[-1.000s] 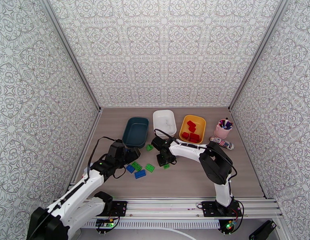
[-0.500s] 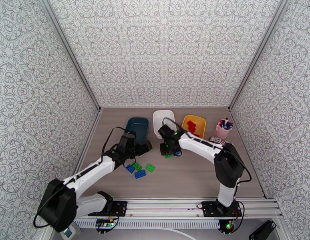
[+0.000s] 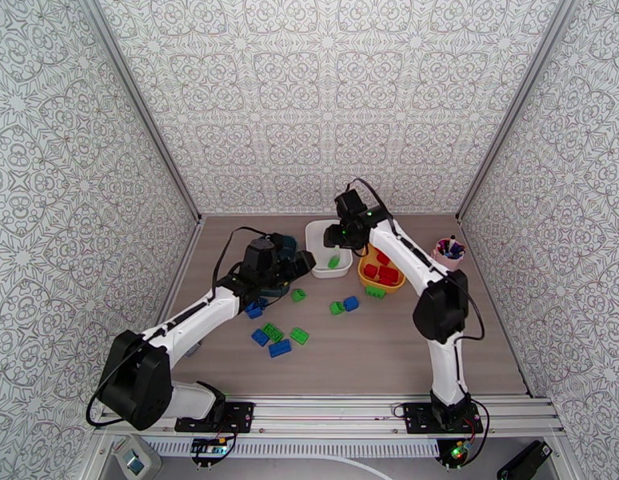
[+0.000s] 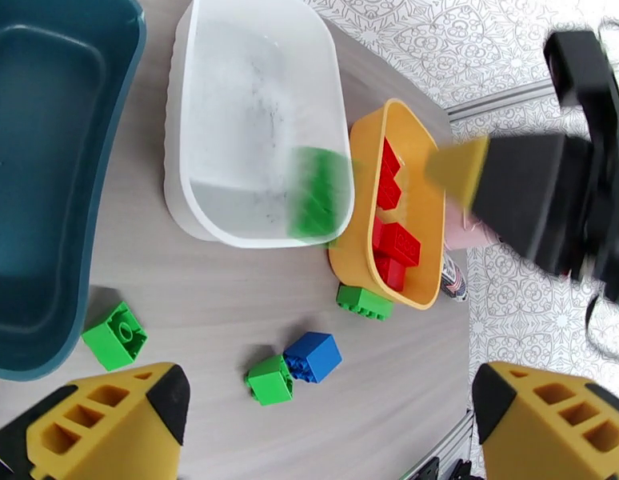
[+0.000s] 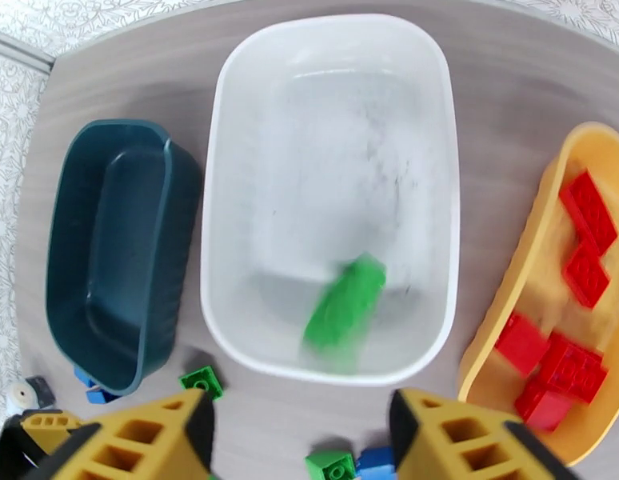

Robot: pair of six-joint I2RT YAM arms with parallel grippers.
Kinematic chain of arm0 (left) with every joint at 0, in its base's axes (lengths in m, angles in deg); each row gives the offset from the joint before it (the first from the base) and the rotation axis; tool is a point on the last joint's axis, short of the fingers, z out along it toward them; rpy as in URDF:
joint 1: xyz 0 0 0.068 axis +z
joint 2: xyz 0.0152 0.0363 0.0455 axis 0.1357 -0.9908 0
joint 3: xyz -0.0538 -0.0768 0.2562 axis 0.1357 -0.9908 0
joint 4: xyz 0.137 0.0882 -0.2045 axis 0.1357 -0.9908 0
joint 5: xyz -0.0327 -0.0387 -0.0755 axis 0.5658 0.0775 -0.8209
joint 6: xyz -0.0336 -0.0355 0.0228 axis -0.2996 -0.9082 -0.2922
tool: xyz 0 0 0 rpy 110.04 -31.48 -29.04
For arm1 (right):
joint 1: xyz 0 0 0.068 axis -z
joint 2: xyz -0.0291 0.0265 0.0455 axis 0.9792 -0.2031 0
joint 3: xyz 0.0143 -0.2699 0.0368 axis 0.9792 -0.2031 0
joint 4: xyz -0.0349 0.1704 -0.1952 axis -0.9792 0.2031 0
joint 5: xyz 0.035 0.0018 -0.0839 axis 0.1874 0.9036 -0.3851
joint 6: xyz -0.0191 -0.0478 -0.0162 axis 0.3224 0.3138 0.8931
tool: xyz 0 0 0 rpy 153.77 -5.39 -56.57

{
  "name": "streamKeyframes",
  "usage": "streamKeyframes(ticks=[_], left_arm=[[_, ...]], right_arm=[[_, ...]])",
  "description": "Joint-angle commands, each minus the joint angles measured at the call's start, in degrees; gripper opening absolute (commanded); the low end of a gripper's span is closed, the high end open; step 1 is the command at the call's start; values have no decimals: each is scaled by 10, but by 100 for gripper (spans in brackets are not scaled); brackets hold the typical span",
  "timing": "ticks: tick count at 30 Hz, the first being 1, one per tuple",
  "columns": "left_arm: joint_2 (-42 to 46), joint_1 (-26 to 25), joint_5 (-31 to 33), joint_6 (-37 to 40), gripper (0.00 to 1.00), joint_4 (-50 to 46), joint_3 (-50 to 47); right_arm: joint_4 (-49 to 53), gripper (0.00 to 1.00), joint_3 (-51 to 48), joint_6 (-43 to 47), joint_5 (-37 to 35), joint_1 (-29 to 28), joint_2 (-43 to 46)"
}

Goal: Sort the legos into containers by color

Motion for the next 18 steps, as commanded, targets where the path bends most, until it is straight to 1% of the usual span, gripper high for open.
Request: streamKeyframes(ticks=[1, 4, 6, 10, 13, 15, 18], left_arm=[[38, 3, 15, -7, 99, -15, -42], [66, 5, 39, 2, 99, -38, -65], [82, 5, 61, 12, 99, -61, -75], [106, 7, 82, 33, 99, -103, -86], [126, 15, 94, 37, 99, -128, -99], [149, 30, 97, 33, 99, -136, -115], [184, 58, 92, 24, 99, -142, -142]], right_arm=[[45, 68, 24, 10, 11, 0, 1], [25, 69, -27, 11, 14, -7, 30], [8, 71, -77, 12, 11, -15, 58], [-21, 72, -166, 12, 9, -41, 101], [-32, 74, -215, 21, 2, -77, 120], [-40, 77, -244, 33, -3, -107, 128], [-48, 78, -278, 48, -5, -145, 125]])
